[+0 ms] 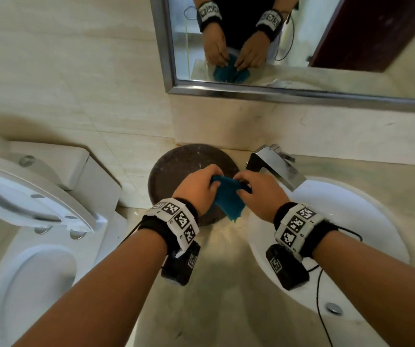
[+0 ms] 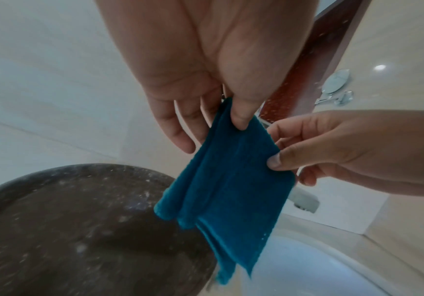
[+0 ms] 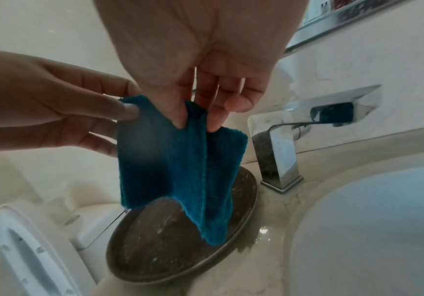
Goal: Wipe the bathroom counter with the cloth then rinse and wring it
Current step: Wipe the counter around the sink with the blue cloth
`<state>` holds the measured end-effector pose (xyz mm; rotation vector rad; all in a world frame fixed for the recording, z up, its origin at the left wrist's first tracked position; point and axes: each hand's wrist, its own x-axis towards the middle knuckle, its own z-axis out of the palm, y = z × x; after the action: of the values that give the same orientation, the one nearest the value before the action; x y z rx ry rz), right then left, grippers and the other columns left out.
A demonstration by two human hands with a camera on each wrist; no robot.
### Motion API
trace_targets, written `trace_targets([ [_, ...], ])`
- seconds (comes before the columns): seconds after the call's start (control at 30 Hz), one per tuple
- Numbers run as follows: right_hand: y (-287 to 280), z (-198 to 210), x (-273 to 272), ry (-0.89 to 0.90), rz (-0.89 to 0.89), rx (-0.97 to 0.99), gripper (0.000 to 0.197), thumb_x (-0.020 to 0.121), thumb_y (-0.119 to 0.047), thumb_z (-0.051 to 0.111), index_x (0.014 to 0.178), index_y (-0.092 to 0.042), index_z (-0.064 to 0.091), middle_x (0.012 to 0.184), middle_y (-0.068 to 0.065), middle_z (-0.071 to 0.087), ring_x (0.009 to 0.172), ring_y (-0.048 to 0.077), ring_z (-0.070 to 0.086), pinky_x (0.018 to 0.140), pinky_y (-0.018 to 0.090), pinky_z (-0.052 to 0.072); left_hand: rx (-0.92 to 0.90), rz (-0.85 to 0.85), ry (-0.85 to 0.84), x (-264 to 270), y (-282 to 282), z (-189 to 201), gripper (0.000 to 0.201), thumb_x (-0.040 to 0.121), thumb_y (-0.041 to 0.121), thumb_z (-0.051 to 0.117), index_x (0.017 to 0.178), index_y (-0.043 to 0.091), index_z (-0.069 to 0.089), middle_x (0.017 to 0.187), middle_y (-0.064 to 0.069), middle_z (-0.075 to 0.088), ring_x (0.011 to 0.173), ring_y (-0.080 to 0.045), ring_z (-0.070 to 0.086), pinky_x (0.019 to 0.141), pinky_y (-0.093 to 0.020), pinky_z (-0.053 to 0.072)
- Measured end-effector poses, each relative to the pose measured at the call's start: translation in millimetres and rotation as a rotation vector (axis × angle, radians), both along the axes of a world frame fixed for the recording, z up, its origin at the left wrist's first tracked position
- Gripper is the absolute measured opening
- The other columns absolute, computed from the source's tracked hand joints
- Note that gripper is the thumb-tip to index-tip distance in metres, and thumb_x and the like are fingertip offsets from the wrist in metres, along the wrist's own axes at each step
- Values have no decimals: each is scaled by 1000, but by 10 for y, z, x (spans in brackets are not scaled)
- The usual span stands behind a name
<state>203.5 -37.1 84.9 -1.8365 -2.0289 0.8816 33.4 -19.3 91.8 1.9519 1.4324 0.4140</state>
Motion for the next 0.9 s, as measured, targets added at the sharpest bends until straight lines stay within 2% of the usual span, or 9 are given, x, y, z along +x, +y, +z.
trace_targets([
  [0.1,-81,117,73,-14,-77,57,21,90,-17,52,110,-21,58,96,-3,60,89,15,57,79,29,49,48,-54,-43,109,-26,107,17,94,16,48,110,16,55,100,-6,63,88,-19,56,74,-25,39],
  [0.17,-135,162,144,-27,-118,122,18,89,-17,53,105,-20,60,100,0,60,93,17,56,84,33,49,54,-64,-59,183,-66,149,16,94,17,49,109,16,55,97,-4,63,87,-19,57,73,-26,40],
  [0.27,-238,199,262,-55,-164,203,19,88,-17,54,105,-18,62,112,1,52,106,16,48,94,27,41,32,-81,-63,308,-111,203,12,95,20,48,106,17,54,92,-2,63,83,-19,59,71,-26,45],
  [0.37,-352,245,358,-35,-224,266,26,85,-17,58,110,-21,58,114,1,47,109,17,45,96,29,40,26,-118,-102,465,-151,236,6,96,20,47,100,23,50,90,2,61,78,-12,57,63,-15,40],
  [0.57,-535,312,536,118,-211,207,41,80,-20,62,118,-24,50,109,-1,51,94,16,55,85,34,51,32,-127,-165,861,-279,368,11,95,21,48,106,19,52,90,2,61,79,-14,56,70,-21,38],
  [0.63,-565,316,656,147,-230,207,38,81,-21,63,118,-23,51,109,0,53,94,16,57,82,29,51,23,-120,-181,1000,-319,384,9,95,21,49,104,20,52,92,0,63,80,-14,58,69,-19,39],
  [0.73,-627,310,895,216,-256,156,32,86,-18,62,116,-21,53,103,-4,58,88,12,60,68,11,44,28,-108,-191,1226,-392,395,5,94,21,52,98,22,53,88,4,60,79,-13,56,64,-14,38],
  [0.83,-690,283,1209,201,-259,157,22,88,-16,59,110,-18,56,97,-3,61,83,12,60,63,7,39,39,-86,-204,1500,-507,394,10,93,19,54,102,18,57,92,4,61,84,-13,56,73,-18,41],
  [0.9,-733,270,1431,201,-253,160,17,88,-16,57,105,-17,58,94,-2,63,82,14,60,64,9,40,29,-64,-229,1699,-596,373,12,92,18,55,103,17,58,93,2,62,84,-13,57,73,-17,42],
])
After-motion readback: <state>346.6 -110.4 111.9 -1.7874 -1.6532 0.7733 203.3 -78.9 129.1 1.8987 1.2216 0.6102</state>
